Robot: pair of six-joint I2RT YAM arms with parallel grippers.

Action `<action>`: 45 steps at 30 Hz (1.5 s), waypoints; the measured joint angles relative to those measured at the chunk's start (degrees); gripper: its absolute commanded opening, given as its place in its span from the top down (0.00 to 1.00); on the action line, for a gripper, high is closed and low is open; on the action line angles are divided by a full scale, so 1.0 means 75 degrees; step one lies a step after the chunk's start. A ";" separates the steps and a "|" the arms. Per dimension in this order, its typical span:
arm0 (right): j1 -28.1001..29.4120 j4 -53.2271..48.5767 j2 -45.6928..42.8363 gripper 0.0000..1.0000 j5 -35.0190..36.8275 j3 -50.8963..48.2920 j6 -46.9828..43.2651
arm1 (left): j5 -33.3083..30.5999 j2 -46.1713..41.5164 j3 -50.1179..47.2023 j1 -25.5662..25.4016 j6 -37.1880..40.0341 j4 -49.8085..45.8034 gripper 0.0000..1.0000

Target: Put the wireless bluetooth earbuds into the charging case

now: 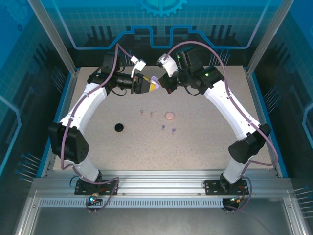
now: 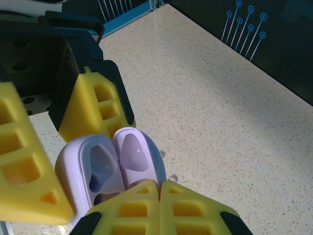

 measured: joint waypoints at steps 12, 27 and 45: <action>-0.0038 0.0111 -0.0026 0.64 0.0207 -0.0012 0.0233 | 0.0195 -0.0044 -0.0318 0.0061 -0.0350 0.0595 0.98; -0.0085 0.1271 -0.2538 0.33 0.0201 -0.2620 0.1737 | -0.1058 -0.1652 -0.3229 0.0052 -0.1944 0.3993 1.00; 0.0064 0.1478 -0.2932 0.30 0.1784 -0.5729 0.4975 | -0.3966 -0.4433 -0.7391 -0.0743 -0.2841 0.9320 1.00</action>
